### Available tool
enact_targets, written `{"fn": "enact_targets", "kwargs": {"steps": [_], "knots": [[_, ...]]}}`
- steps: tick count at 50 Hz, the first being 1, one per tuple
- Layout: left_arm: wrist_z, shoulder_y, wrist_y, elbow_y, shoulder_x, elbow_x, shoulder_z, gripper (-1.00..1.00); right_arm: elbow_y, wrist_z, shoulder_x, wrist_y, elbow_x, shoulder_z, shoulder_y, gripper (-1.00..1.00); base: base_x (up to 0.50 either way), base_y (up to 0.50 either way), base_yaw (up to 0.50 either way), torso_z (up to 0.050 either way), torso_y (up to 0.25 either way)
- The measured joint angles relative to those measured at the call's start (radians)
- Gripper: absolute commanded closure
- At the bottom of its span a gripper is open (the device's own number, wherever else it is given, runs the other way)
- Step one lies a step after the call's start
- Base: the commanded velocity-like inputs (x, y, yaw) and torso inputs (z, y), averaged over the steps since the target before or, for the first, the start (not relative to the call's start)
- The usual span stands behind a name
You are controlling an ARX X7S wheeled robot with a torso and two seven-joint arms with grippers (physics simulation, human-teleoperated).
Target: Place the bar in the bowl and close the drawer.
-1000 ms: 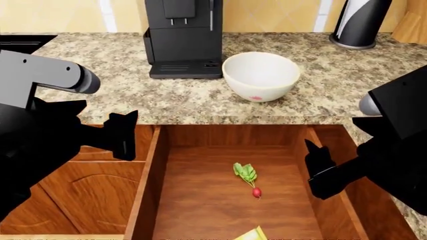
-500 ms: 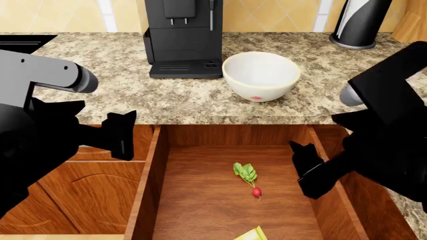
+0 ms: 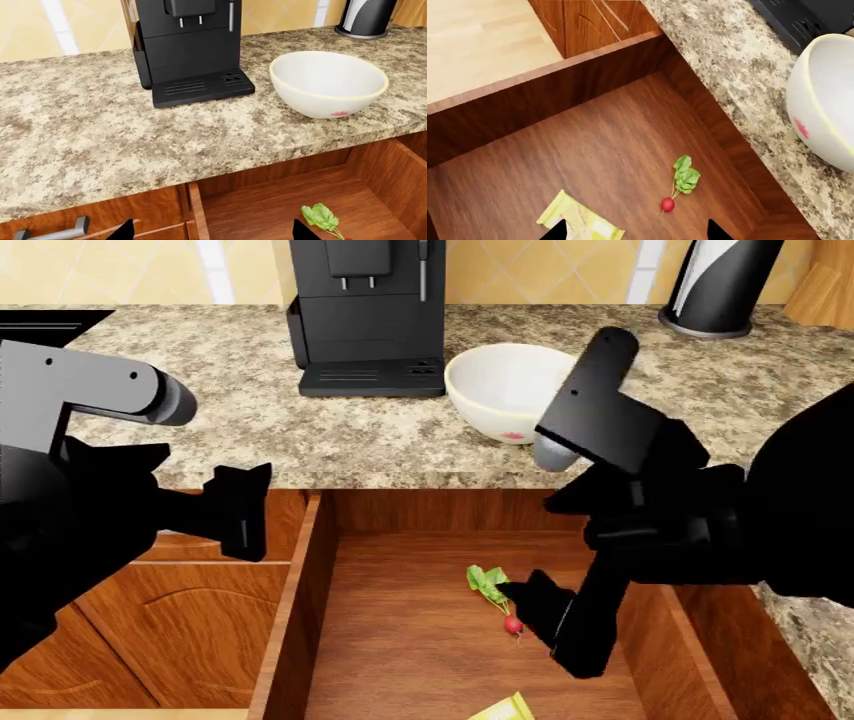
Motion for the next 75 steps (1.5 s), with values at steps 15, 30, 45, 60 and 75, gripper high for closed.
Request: {"fn": "enact_targets", "kwargs": {"steps": [15, 30, 45, 60, 75], "knots": [[0.016, 0.005, 0.002, -0.004, -0.002, 0.011, 0.006, -1.0, -0.13, -0.703, -0.05, -0.108, -0.561, -0.27, 0.124, -1.0, 0.0, 0.0, 0.0, 0.0, 0.0], [0.031, 0.008, 0.005, -0.007, -0.006, 0.017, 0.008, -1.0, -0.209, -1.024, -0.074, -0.244, -0.865, -0.476, 0.161, -1.0, 0.0, 0.0, 0.0, 0.0, 0.0], [0.044, 0.015, 0.011, -0.006, -0.014, 0.018, 0.007, -1.0, -0.273, -1.108, -0.113, -0.237, -0.96, -0.617, 0.157, -1.0, 0.0, 0.0, 0.0, 0.0, 0.0], [0.055, 0.019, 0.015, -0.011, -0.011, 0.028, 0.016, -1.0, -0.344, -1.064, -0.113, -0.293, -1.056, -0.708, 0.086, -1.0, 0.0, 0.0, 0.0, 0.0, 0.0], [0.069, 0.03, 0.018, -0.009, -0.011, 0.041, 0.021, -1.0, -0.41, -1.014, -0.118, -0.314, -1.123, -0.793, 0.025, -1.0, 0.0, 0.0, 0.0, 0.0, 0.0]]}}
